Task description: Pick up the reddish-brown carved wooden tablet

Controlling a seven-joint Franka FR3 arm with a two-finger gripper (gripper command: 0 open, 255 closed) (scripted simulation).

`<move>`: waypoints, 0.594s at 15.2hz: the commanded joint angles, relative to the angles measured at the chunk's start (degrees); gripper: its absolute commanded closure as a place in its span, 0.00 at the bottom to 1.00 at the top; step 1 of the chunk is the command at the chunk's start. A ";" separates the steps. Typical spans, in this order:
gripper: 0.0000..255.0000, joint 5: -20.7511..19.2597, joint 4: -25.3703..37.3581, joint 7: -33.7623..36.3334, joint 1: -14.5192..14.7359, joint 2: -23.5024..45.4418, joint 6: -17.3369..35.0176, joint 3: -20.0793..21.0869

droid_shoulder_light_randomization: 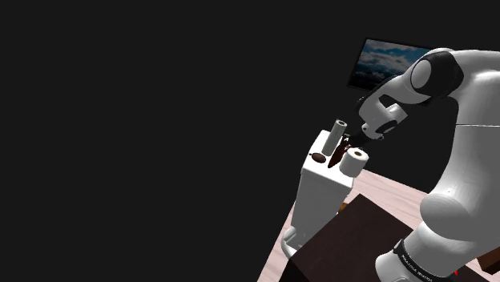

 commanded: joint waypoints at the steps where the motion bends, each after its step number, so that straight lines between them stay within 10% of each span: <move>1: 1.00 -0.64 -0.15 0.62 0.22 -0.59 -0.25 -0.29; 9: 1.00 -6.03 -1.22 5.70 1.91 -5.72 -2.51 -2.64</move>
